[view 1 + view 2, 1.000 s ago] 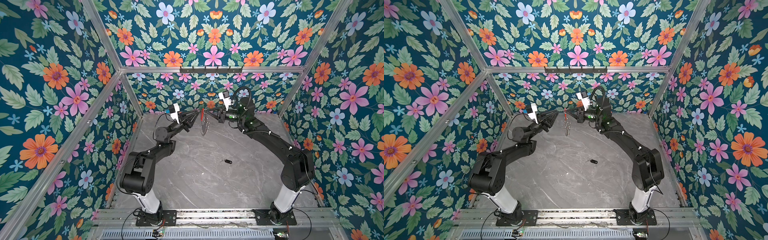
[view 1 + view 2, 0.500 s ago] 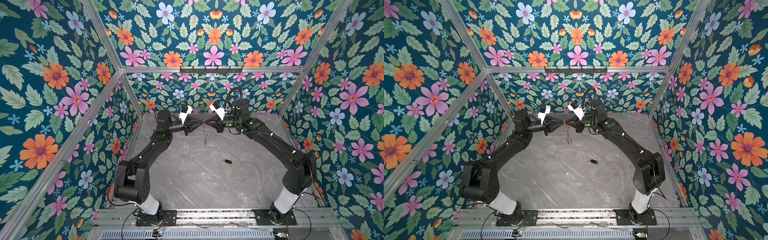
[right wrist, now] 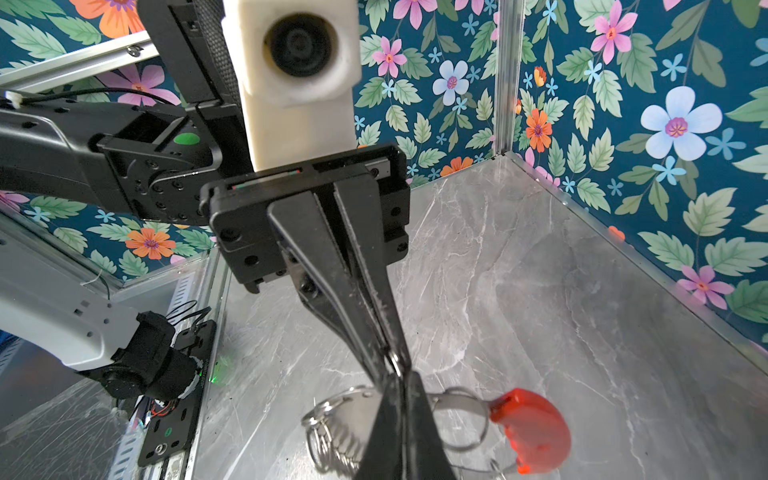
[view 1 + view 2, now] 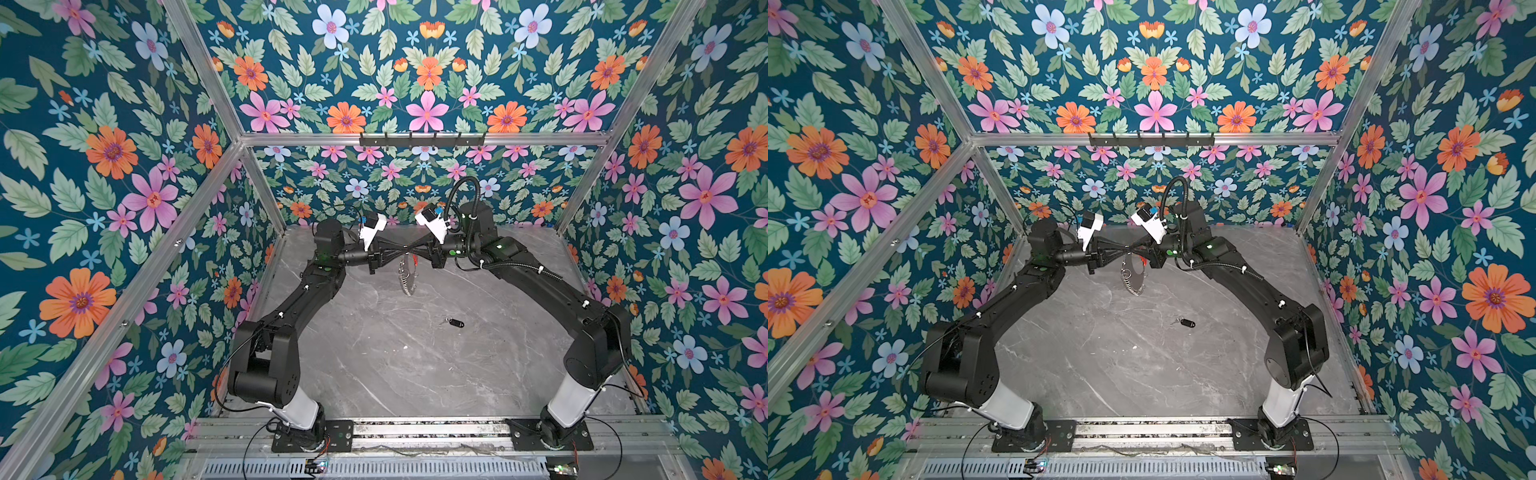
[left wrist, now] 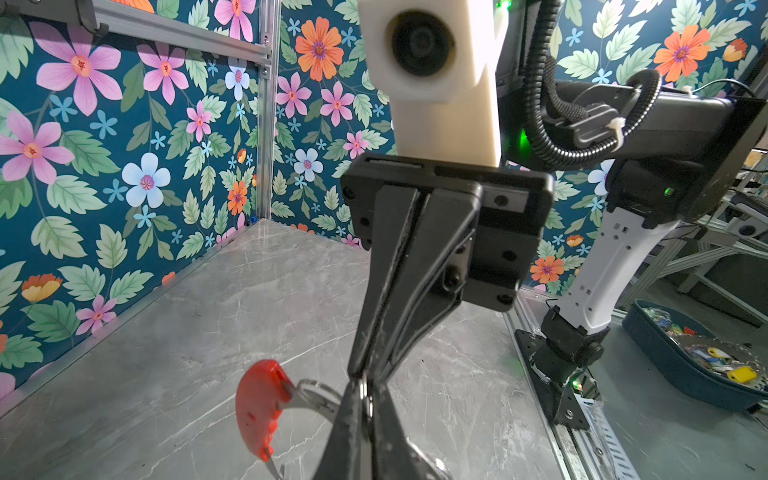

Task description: Put the keys on the keyring

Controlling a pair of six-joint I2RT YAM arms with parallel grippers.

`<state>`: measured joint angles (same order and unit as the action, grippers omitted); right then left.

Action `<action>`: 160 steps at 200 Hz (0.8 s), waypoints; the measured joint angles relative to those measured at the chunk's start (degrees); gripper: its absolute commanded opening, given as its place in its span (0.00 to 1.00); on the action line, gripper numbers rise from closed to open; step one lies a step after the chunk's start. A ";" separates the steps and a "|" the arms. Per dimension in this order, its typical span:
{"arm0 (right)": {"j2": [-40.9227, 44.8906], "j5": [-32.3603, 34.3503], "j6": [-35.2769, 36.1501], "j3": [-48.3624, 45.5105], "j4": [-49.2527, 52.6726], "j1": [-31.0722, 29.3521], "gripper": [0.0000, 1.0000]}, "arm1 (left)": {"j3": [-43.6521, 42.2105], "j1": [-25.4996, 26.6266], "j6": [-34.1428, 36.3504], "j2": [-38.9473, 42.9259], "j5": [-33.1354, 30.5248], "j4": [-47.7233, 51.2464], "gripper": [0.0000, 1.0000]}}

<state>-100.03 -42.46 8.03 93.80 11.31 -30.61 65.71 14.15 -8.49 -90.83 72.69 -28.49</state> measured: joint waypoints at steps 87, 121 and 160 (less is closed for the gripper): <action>2.34 3.61 -4.68 -4.13 -4.42 0.04 0.29 | -2.62 0.02 -2.03 1.75 -1.09 -3.21 0.00; 8.00 6.88 -15.76 -13.09 -19.34 3.28 0.31 | -9.29 0.13 -13.90 2.58 -5.25 -23.08 0.00; 5.16 5.53 -30.12 -15.89 -31.32 4.74 0.26 | -12.02 0.37 -30.27 -2.03 -10.16 -47.43 0.00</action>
<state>-94.87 -36.93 -22.09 77.91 -20.01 -25.87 53.69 14.52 -38.76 -92.86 62.52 -75.92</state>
